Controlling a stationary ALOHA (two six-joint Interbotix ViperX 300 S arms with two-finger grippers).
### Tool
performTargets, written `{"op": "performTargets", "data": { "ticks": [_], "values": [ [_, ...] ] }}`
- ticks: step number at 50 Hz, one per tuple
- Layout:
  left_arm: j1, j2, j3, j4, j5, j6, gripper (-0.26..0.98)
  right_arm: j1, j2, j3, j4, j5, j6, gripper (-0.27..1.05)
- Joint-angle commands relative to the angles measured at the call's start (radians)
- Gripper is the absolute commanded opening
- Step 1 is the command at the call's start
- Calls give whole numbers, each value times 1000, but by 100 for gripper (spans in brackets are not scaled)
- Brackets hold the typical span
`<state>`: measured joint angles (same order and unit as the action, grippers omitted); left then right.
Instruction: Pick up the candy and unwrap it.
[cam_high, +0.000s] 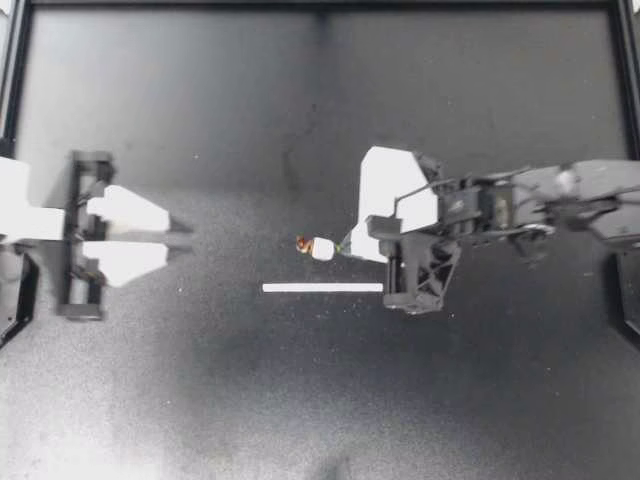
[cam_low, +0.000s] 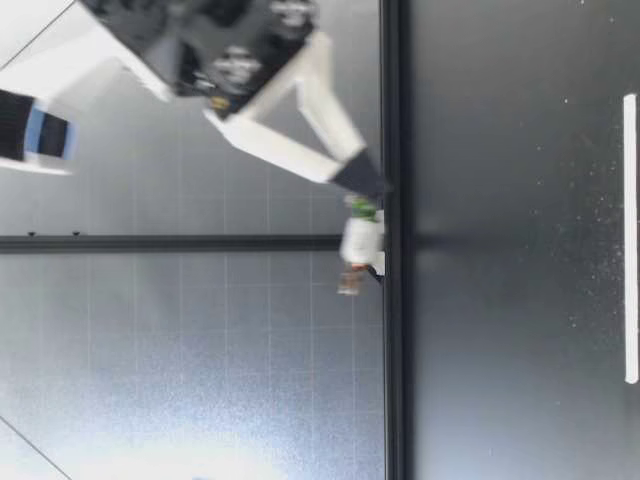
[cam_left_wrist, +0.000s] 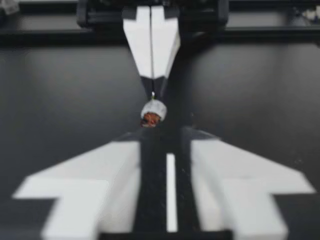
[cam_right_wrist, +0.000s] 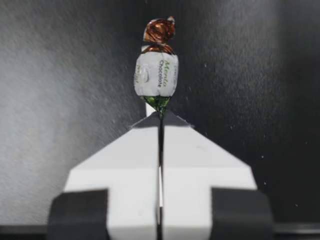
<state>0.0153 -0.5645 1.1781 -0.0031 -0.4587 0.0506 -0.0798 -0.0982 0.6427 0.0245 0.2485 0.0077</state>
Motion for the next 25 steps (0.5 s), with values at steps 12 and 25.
{"op": "performTargets", "data": {
  "ticks": [12,25],
  "values": [
    [3,164,-84,0,-158,164,48,14,-54,-66,87,9,-2,-20],
    [3,213,-126,0,-158,253,49,28,-46,-114,120,26,-2,-20]
  ]
}}
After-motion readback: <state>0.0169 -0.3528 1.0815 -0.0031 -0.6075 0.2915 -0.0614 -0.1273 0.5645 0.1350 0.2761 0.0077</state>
